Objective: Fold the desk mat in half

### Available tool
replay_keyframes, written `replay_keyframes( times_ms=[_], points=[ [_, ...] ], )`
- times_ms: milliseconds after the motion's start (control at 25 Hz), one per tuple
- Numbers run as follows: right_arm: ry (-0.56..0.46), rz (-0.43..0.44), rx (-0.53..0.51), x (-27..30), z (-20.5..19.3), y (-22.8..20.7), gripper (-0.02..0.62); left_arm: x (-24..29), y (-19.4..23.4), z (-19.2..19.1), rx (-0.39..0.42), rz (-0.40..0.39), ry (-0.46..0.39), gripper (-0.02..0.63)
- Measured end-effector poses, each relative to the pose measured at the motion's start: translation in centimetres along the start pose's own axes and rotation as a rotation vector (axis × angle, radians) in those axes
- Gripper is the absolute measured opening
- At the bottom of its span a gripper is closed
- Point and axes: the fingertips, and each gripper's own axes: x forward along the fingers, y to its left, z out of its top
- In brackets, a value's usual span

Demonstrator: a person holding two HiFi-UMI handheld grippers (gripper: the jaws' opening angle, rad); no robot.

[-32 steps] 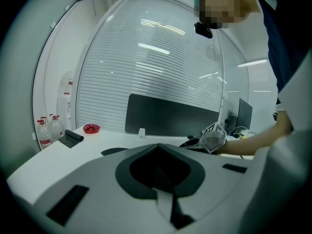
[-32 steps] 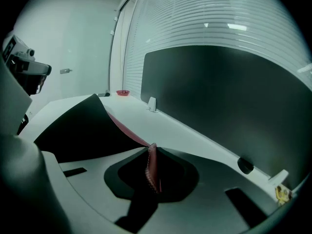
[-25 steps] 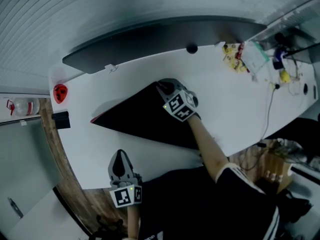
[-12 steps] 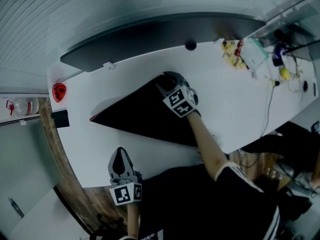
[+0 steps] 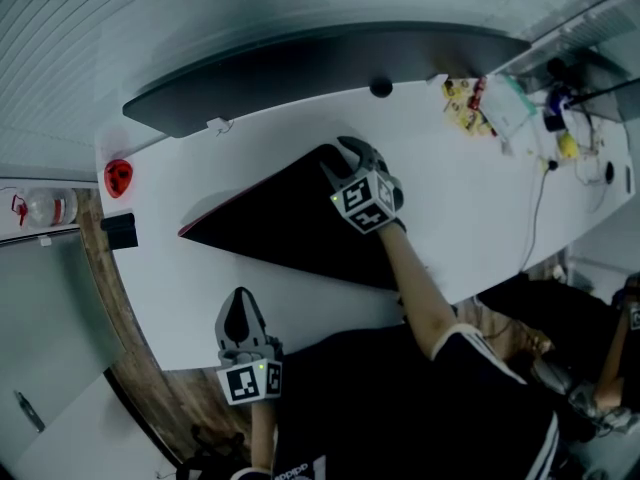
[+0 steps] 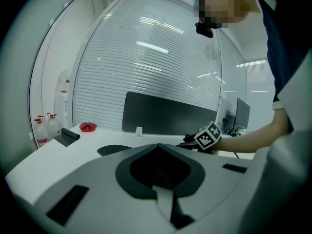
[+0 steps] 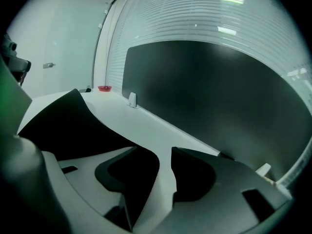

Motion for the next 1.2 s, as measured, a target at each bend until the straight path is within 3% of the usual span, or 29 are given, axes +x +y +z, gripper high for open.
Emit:
replay_keyframes(
  times_ms=[560,1000,1200],
  points=[
    [-0.08,-0.019,0.05,-2.9,2.9,0.3,0.191,-0.4,-0.6,0.6,0.01,-0.025,-0.026,0.003],
    [-0.148,-0.07,0.064,-6.2,5.1,0.4,0.045,-1.5,-1.1,1.4,0.023,-0.055,-0.063,0.003],
    [-0.2,-0.089,0.075,-8.6,6.6,0.7,0.012,-2.4,-1.5,1.8,0.03,-0.075,-0.088,0.003]
  ],
)
